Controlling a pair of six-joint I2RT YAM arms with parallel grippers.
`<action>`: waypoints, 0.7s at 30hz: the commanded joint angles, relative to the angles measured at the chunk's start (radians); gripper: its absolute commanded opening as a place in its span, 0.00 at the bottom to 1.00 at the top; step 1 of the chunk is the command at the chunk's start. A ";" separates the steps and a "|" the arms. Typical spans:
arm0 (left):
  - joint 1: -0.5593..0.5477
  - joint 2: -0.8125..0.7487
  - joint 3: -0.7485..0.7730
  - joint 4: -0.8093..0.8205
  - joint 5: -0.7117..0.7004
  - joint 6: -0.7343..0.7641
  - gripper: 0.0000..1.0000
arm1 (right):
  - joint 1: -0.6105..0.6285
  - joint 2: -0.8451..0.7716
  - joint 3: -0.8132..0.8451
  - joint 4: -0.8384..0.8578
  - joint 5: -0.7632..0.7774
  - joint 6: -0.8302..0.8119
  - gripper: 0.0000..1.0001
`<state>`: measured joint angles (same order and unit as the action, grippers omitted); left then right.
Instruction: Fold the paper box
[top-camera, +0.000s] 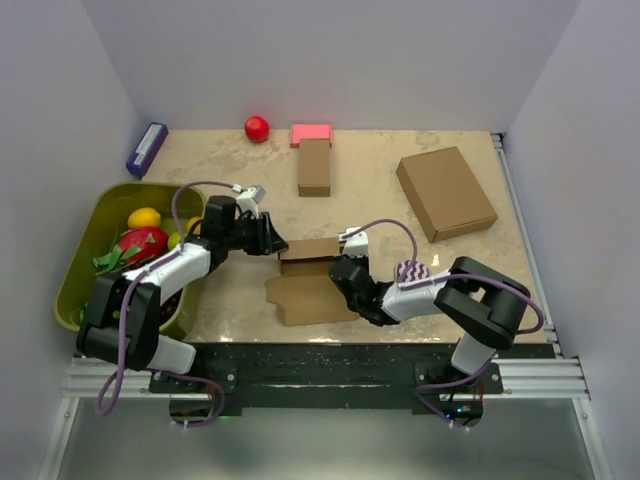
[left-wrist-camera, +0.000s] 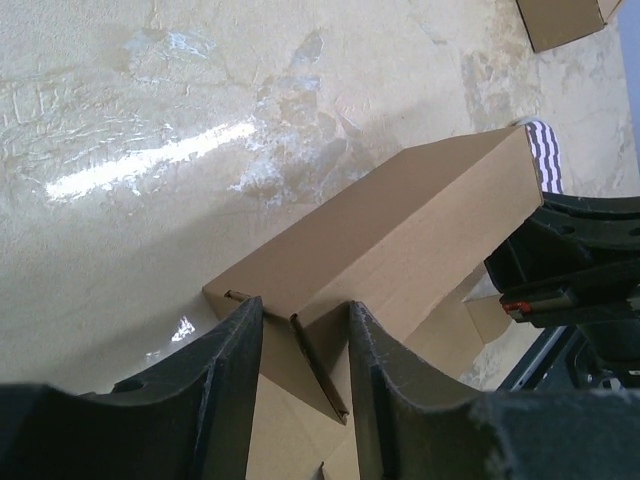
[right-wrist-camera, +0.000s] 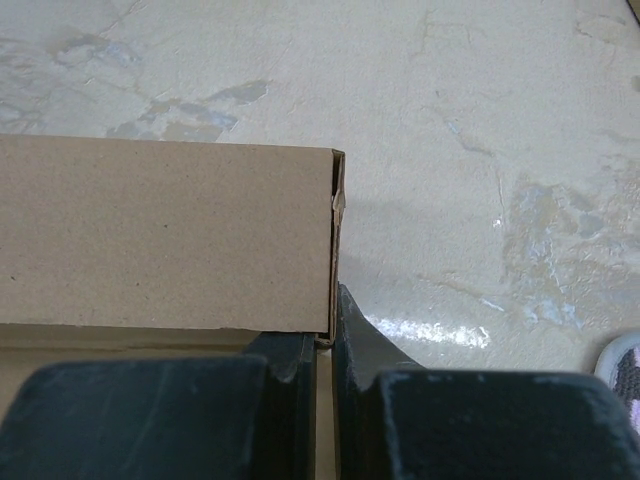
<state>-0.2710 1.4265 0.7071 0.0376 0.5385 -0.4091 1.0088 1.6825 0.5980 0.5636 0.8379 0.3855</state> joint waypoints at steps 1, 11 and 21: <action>-0.054 0.022 0.012 -0.025 -0.015 0.018 0.36 | 0.016 0.048 0.038 -0.108 -0.010 0.048 0.00; -0.097 0.029 0.011 -0.031 -0.031 0.023 0.28 | 0.014 0.120 0.181 -0.482 0.158 0.331 0.00; -0.108 0.020 0.006 -0.031 -0.031 0.021 0.26 | -0.001 0.169 0.218 -0.588 0.208 0.480 0.00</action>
<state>-0.3305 1.4269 0.7162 0.0731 0.4305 -0.4011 1.0275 1.7824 0.8265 0.1318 1.0718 0.7483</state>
